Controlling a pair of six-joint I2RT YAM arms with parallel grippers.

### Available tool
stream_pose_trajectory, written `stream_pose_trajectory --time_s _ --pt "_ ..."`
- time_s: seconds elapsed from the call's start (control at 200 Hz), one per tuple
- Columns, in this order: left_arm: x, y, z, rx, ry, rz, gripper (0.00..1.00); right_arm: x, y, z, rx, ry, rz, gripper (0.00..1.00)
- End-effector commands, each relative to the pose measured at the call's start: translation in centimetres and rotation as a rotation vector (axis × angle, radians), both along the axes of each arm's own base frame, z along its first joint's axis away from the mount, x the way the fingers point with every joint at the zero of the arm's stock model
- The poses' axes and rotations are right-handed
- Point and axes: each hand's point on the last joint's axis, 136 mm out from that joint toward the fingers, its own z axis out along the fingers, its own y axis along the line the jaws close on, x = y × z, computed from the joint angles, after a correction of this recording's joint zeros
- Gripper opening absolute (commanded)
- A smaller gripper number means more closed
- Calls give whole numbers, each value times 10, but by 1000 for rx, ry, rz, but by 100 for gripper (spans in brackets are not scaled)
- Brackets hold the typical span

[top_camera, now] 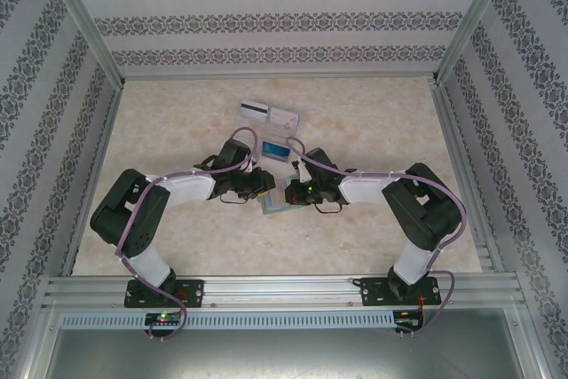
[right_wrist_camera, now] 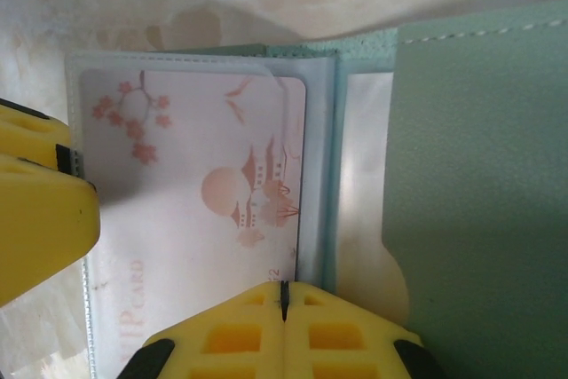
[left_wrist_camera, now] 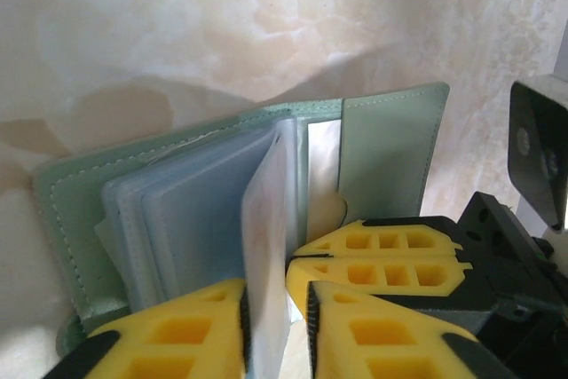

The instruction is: Put the credit cards into the card holder

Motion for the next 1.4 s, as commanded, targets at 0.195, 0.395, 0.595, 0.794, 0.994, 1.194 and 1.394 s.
stream_pose_trajectory --time_s 0.195,0.395,0.595,0.794,0.994,1.194,1.394 --pt "6 6 4 60 -49 -27 9 -5 -10 6 15 34 -22 6" --pt "4 16 4 140 -59 -47 6 3 -23 35 85 10 -62 11" --pt "6 19 13 173 -73 -60 6 18 -67 53 64 -41 -160 12" --pt "10 16 22 172 -79 -73 6 18 -91 18 12 22 -224 12" --pt "10 11 29 184 -74 -101 10 15 -64 3 33 68 -162 12" --pt "14 2 35 180 -76 -114 12 15 -39 5 37 64 -102 12" --pt "17 -6 32 194 -64 -135 16 15 -24 6 36 63 -66 12"
